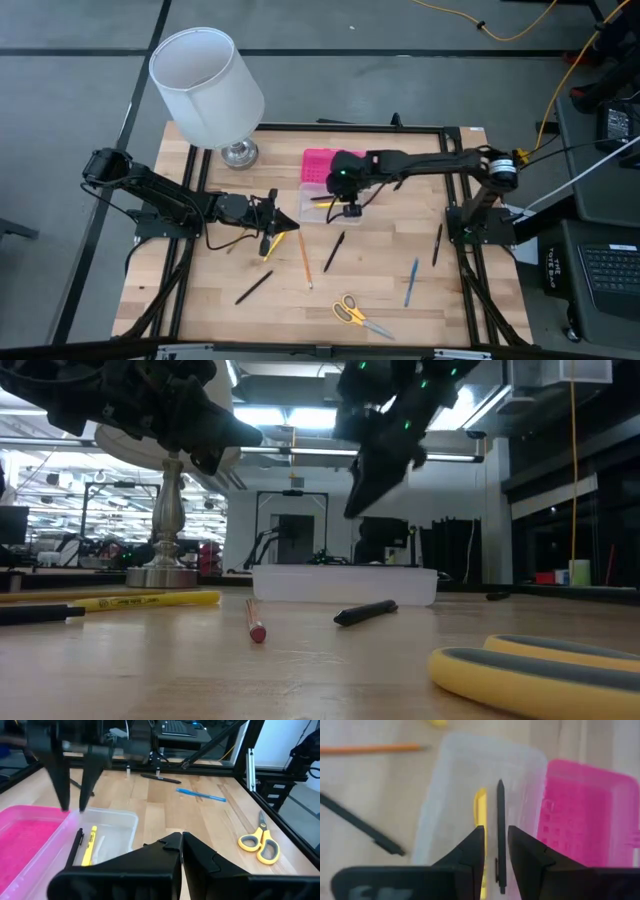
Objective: Pick & place school supplies into a supply box
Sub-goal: Put the yellow pencil into the pink supply box
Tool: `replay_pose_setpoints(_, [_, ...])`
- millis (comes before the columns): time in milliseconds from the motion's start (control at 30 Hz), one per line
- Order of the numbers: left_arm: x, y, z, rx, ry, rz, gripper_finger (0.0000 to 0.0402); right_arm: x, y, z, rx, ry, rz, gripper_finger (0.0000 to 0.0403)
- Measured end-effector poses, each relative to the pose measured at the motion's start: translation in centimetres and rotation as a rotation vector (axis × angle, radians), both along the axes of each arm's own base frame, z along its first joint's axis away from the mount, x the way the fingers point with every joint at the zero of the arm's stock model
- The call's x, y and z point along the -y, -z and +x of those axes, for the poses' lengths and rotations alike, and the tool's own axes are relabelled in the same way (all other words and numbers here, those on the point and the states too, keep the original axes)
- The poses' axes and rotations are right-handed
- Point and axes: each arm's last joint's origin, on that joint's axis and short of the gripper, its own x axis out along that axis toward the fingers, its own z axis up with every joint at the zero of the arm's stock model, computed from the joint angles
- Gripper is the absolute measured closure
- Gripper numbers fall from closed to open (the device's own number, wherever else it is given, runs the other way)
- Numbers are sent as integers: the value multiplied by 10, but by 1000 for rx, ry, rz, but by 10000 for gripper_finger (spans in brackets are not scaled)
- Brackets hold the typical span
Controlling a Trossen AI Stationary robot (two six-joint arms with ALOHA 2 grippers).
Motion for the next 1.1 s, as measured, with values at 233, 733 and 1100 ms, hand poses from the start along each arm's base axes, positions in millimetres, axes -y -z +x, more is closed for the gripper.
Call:
replay_pose_setpoints(233, [1,3,-1,-31,11,3,400,-31,-29,-29,143,-24,-2,335])
replay_pose_setpoints(733, [25,-15,6,-272,-111,-5,399,-61,21,-99,664,-46,74,380])
replay_pose_setpoints(1100, [41,-42,4,-541,-297,-167,398,-65,41,-110,664,16,15,392])
